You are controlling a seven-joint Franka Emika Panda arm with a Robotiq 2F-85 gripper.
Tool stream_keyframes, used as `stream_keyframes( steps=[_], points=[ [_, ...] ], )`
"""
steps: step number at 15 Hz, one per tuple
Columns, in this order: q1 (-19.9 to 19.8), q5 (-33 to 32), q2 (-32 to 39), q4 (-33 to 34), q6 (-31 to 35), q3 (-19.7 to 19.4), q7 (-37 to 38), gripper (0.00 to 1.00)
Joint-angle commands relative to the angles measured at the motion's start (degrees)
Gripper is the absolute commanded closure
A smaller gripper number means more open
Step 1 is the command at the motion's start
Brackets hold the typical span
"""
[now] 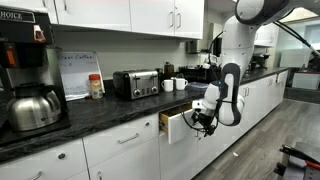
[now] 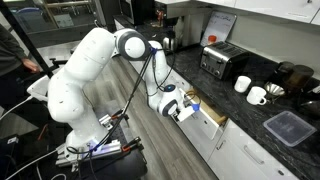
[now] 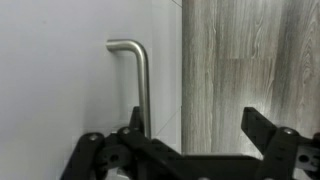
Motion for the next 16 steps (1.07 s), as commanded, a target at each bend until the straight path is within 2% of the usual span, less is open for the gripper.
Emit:
stream_keyframes(
  steps=[1, 8, 14, 16],
  points=[
    [2.98, 1.62, -3.59, -5.07, -0.11, -2.55, 2.04, 0.00],
    [9.26, 5.85, -5.47, -8.18, 0.49, -6.87, 2.19, 0.00],
    [21.82, 13.60, -7.36, -12.36, 0.28, -15.07, 2.03, 0.00],
    [27.97, 16.51, -9.41, -14.76, 0.27, -20.22, 2.23, 0.00]
  ],
)
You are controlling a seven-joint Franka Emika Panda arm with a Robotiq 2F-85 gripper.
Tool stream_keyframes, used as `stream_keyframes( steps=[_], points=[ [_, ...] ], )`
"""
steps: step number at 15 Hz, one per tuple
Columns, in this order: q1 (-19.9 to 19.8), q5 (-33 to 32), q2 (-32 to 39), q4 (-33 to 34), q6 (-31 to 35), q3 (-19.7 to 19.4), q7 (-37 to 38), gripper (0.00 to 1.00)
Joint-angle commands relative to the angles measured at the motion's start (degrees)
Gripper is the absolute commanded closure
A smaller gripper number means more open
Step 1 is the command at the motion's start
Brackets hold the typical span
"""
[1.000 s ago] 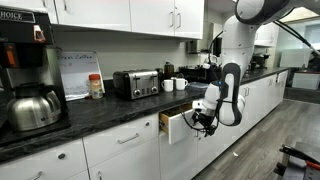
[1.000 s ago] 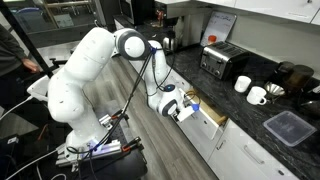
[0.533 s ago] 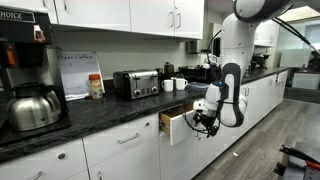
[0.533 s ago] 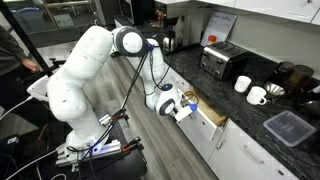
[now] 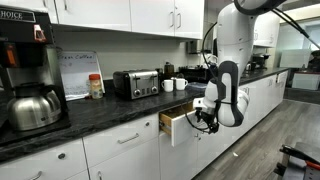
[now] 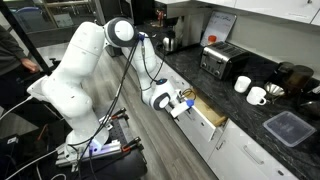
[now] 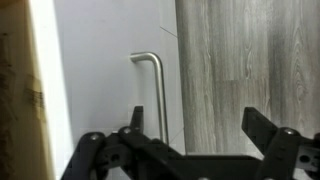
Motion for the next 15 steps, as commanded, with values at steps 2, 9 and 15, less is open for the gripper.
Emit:
stream_keyframes(
  steps=[2, 9, 15],
  points=[
    [13.61, 5.15, -8.49, -7.86, -0.22, -11.65, -0.34, 0.00],
    [25.46, 4.70, -11.78, -10.09, -0.80, -22.84, -0.51, 0.00],
    [18.20, -1.77, -13.92, -4.76, -0.79, -18.03, -0.56, 0.00]
  ],
)
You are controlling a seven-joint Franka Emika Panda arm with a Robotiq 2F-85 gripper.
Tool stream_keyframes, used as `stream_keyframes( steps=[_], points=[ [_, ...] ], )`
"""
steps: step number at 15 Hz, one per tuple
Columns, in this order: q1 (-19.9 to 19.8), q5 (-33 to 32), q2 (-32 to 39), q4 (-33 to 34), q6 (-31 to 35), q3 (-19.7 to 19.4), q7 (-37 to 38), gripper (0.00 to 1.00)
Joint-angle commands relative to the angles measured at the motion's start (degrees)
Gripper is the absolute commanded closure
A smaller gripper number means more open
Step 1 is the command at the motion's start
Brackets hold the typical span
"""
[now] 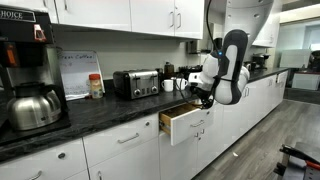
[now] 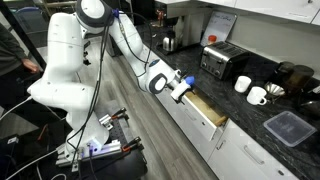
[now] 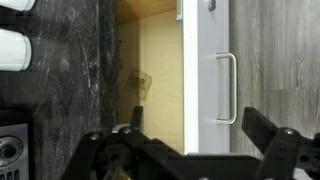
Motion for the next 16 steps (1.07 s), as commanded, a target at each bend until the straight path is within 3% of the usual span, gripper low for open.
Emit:
stream_keyframes(
  steps=[1, 3, 5, 9, 11, 16],
  points=[
    [-8.22, -5.90, -2.78, 3.42, 0.00, 5.22, -0.95, 0.00],
    [-14.56, -9.34, -3.68, 5.29, -0.12, 10.02, -0.80, 0.00],
    [-22.82, -12.84, -4.61, 5.73, -0.14, 17.35, -0.14, 0.00],
    [-39.16, -24.08, -1.92, 8.79, -0.40, 29.71, 4.49, 0.00],
    [-46.80, -25.86, -0.72, 10.47, -1.49, 36.05, 2.94, 0.00],
    [-56.99, -29.55, 3.26, 15.76, -3.82, 44.03, 2.84, 0.00]
  ],
)
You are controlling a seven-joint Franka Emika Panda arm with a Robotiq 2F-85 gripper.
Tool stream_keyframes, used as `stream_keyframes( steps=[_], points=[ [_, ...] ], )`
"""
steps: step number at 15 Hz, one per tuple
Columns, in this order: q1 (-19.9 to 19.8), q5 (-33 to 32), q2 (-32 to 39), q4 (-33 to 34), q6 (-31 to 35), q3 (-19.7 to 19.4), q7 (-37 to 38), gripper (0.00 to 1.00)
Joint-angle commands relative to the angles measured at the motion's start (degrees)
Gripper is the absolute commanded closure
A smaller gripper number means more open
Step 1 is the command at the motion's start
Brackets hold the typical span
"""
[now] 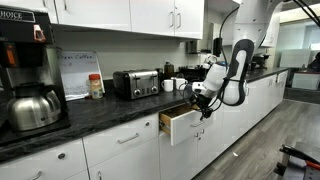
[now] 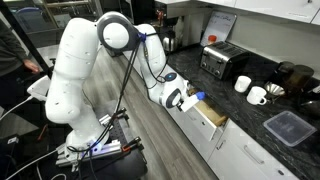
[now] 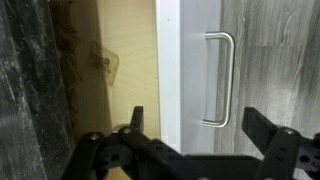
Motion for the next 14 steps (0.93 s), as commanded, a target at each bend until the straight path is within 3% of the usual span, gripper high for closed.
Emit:
stream_keyframes(
  steps=[1, 8, 12, 14],
  points=[
    [-7.57, -3.84, 3.57, 5.45, -3.15, 6.33, -0.37, 0.00],
    [-24.03, -6.26, 8.79, 11.54, -17.54, 24.31, -4.80, 0.00],
    [-27.75, -4.71, 7.82, 11.63, -24.49, 28.54, -7.34, 0.00],
    [-26.39, 0.45, 6.54, 10.70, -25.84, 27.68, -10.68, 0.00]
  ],
)
